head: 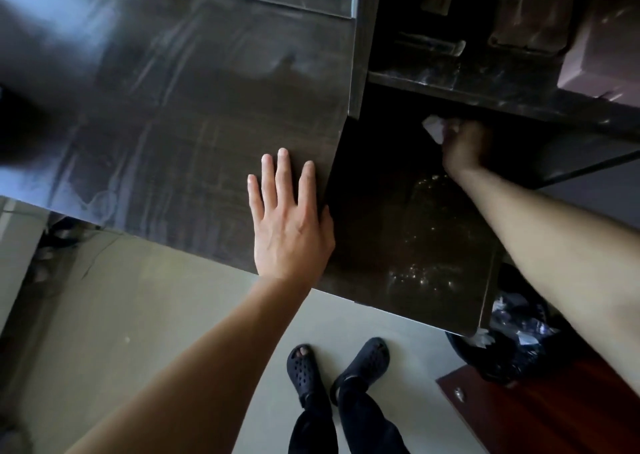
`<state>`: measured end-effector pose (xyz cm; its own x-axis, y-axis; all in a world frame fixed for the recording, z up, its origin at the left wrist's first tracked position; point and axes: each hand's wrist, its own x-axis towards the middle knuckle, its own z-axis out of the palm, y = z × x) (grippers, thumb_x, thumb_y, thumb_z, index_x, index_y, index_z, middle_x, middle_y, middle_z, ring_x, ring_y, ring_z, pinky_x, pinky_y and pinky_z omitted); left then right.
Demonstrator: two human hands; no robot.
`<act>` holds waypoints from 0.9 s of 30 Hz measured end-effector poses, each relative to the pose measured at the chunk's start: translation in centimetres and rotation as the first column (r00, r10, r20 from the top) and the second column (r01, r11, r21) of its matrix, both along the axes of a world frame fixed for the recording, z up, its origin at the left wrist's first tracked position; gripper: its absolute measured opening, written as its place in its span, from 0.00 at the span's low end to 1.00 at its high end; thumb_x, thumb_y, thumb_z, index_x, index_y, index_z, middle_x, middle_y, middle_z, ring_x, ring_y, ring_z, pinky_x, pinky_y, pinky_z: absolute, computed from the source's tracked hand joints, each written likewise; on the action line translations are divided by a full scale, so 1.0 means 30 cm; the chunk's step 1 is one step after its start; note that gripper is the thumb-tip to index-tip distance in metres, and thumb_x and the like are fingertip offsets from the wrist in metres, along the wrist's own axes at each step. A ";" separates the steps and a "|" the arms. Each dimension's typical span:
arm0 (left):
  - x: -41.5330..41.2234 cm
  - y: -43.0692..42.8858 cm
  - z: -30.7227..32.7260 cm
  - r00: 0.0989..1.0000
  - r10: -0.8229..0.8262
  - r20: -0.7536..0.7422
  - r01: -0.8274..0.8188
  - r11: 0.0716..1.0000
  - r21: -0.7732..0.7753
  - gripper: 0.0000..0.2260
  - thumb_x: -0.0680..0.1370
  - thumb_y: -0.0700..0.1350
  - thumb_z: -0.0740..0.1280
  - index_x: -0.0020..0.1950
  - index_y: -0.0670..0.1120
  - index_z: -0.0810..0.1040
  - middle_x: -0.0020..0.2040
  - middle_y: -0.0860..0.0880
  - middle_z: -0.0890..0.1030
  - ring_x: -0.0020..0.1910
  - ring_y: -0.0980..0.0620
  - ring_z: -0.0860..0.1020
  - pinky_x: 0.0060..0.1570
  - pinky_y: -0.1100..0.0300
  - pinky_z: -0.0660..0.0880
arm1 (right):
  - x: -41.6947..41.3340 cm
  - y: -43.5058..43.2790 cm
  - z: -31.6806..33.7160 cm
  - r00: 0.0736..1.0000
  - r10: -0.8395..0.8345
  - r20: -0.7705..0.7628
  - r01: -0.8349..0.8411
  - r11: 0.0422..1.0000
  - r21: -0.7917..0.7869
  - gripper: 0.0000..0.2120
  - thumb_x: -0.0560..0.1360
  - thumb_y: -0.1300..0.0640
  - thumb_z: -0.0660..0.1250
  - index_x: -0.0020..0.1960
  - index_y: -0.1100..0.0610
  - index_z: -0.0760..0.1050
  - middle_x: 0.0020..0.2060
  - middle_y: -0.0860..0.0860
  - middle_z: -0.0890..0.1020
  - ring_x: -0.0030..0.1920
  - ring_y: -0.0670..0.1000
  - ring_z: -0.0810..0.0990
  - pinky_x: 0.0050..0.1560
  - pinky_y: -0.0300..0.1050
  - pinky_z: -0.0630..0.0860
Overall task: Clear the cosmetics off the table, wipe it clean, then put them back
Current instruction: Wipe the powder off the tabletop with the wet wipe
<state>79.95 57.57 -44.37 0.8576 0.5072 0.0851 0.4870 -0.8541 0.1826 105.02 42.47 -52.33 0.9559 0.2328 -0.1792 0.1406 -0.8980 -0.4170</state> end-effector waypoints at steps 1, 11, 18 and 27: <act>0.000 -0.001 0.004 1.000 -0.002 0.000 0.002 1.000 0.000 0.24 0.77 0.48 0.64 0.70 0.42 0.68 0.74 0.37 0.62 0.75 0.36 0.56 0.73 0.40 0.51 | -0.058 -0.003 0.005 0.998 0.058 0.009 -0.058 0.998 -0.011 0.11 0.76 0.65 0.60 0.53 0.64 0.79 0.53 0.65 0.78 0.55 0.62 0.76 0.54 0.50 0.70; 0.007 -0.002 0.009 1.000 0.025 0.013 -0.026 1.000 0.017 0.23 0.76 0.47 0.65 0.69 0.40 0.69 0.73 0.36 0.64 0.74 0.35 0.58 0.73 0.40 0.53 | -0.135 -0.030 -0.004 0.905 0.424 -0.023 -0.410 0.888 0.208 0.13 0.76 0.58 0.60 0.46 0.63 0.81 0.46 0.56 0.82 0.47 0.51 0.79 0.43 0.33 0.73; 0.002 -0.001 0.011 1.000 0.020 0.014 -0.020 1.000 0.000 0.24 0.77 0.48 0.64 0.71 0.42 0.68 0.74 0.37 0.62 0.75 0.36 0.56 0.74 0.42 0.50 | -0.272 -0.023 -0.061 0.978 0.203 -0.057 -0.193 0.971 0.144 0.07 0.75 0.64 0.62 0.44 0.63 0.80 0.41 0.57 0.77 0.45 0.56 0.77 0.43 0.41 0.67; 0.004 0.001 0.007 0.999 0.019 0.031 -0.018 1.000 -0.013 0.24 0.76 0.47 0.65 0.70 0.41 0.68 0.73 0.36 0.63 0.74 0.36 0.57 0.73 0.40 0.53 | -0.539 -0.157 -0.018 0.897 0.433 -0.089 -0.411 0.891 0.191 0.09 0.75 0.66 0.63 0.47 0.59 0.82 0.43 0.58 0.78 0.43 0.57 0.77 0.47 0.45 0.74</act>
